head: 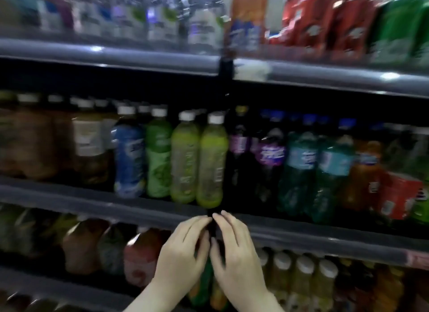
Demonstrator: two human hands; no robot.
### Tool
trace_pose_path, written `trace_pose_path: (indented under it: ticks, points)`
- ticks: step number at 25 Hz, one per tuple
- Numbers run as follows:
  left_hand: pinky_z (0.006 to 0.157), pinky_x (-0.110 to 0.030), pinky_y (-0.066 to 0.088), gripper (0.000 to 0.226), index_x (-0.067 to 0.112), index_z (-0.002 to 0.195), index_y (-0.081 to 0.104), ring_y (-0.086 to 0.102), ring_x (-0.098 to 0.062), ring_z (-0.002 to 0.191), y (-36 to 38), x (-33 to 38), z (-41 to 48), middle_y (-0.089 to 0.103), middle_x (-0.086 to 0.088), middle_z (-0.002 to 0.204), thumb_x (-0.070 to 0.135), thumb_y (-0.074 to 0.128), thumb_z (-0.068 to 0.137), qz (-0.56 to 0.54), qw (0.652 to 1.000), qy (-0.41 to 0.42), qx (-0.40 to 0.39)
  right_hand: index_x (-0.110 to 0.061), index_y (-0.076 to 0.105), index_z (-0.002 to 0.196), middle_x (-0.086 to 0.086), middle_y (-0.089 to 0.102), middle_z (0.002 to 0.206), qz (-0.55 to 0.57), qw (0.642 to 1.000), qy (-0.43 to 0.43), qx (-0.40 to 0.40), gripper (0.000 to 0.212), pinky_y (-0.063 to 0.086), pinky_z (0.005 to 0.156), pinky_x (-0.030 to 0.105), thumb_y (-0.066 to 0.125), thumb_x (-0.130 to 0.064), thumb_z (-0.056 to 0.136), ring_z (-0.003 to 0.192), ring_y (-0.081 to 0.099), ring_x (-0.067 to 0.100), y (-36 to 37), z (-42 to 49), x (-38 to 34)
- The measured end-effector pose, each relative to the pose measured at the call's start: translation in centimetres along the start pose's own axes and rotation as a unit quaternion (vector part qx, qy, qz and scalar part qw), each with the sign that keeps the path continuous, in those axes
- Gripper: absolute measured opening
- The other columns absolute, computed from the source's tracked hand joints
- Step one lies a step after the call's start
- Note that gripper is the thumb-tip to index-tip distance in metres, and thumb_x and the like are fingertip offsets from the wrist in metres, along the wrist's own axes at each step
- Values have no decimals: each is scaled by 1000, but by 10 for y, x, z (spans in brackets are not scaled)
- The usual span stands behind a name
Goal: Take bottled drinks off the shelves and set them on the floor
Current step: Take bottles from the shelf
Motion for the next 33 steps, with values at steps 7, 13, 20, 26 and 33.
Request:
trace_pose_path:
  ticks: [7,13,20,26,33]
  points:
    - [74,-19,49,35,13,109,65,63,-12,94,-138,-179,-153,67,4,104,28,42,87,125,970,-167,-122,-15,47,135,-2,51,132,137,948,101,-269,39,40,102,24,48,-23,97,125,45,13,222,-85,-161]
    - [59,-29,52,31,14,114,62,64,-19,88,-231,-308,-254,64,1,101,26,49,89,195,905,-307,-220,-14,43,137,2,46,138,173,888,137,-403,39,39,103,33,45,-20,98,130,40,18,363,-119,-275]
    - [74,-32,47,31,18,125,53,54,-20,110,-345,-467,-318,56,1,119,24,47,95,228,854,-428,-190,-13,45,134,5,48,135,204,841,99,-491,36,40,98,34,45,-20,98,125,44,22,536,-129,-412]
    - [83,-35,47,40,19,136,44,51,-22,118,-460,-636,-328,51,1,130,28,39,97,257,816,-476,-207,-14,45,132,5,47,134,224,809,68,-539,34,41,96,34,44,-22,99,126,43,22,700,-91,-556]
    - [83,-30,42,42,21,139,39,46,-18,121,-644,-797,-368,45,2,136,28,40,98,288,775,-535,-174,-13,46,133,4,48,135,228,780,22,-583,35,42,97,35,43,-23,99,124,45,21,855,-76,-766]
Point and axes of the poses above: each hand's wrist, its own z-axis towards the middle knuckle, its own y-axis out of the palm, x = y × z, the point moved 9 cm from there along z, towards the middle knuckle
